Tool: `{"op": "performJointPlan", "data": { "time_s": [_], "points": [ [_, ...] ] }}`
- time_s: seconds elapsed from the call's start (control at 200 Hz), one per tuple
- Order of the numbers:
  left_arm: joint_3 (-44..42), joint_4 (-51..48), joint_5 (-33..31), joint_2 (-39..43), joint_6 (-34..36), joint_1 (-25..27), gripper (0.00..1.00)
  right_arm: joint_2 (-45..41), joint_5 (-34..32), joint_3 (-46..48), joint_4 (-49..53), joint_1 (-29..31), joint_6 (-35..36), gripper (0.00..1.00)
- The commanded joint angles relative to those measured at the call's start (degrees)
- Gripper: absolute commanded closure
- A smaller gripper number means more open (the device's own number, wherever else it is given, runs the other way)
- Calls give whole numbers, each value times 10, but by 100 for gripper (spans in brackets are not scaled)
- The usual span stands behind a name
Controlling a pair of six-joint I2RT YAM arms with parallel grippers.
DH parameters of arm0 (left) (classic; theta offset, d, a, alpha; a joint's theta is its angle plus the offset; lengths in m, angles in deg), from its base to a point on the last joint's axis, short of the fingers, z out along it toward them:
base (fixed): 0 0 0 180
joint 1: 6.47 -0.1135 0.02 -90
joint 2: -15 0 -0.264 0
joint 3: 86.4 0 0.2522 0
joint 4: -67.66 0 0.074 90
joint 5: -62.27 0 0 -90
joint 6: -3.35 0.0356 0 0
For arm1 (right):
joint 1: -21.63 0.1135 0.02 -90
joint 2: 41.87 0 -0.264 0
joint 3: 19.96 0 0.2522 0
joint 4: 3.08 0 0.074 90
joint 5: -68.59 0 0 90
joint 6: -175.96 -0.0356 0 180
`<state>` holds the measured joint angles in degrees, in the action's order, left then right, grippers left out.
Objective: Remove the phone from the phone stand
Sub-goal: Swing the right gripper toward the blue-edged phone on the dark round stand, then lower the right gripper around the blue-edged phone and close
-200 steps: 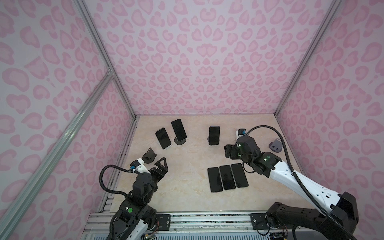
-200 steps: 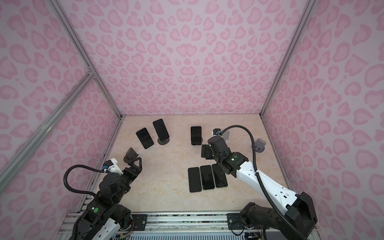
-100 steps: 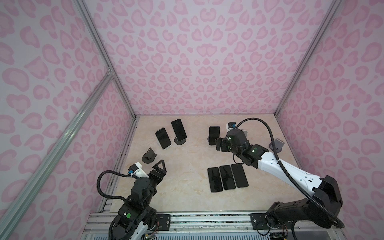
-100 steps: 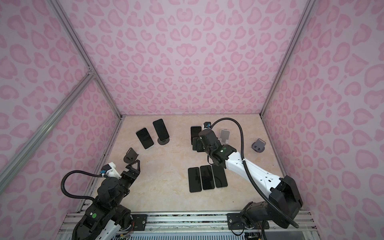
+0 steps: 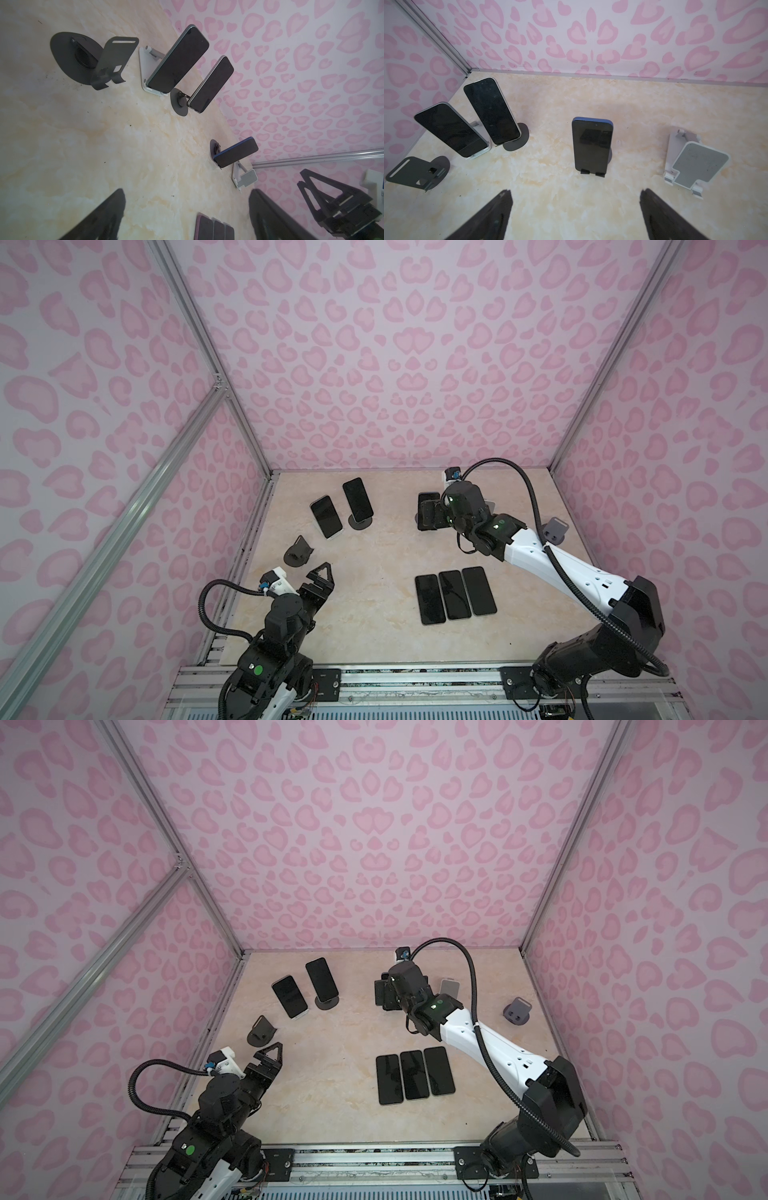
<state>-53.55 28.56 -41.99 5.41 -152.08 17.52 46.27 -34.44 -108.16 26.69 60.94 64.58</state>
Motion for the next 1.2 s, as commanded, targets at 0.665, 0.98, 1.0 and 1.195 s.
{"op": "performJointPlan", "data": {
  "time_s": [0.665,0.98,1.0,1.195],
  "points": [
    [-1,21,51,-3,11,0,1,246,-20,-221,33,-50,-27,2],
    [-7,32,37,-7,11,-1,1,274,-16,-226,36,-52,-24,2],
    [-8,32,37,-8,12,-1,1,274,-18,-224,35,-52,-25,2],
    [-6,31,37,-12,17,-1,1,279,-40,-215,28,-52,-31,2]
  ]
}}
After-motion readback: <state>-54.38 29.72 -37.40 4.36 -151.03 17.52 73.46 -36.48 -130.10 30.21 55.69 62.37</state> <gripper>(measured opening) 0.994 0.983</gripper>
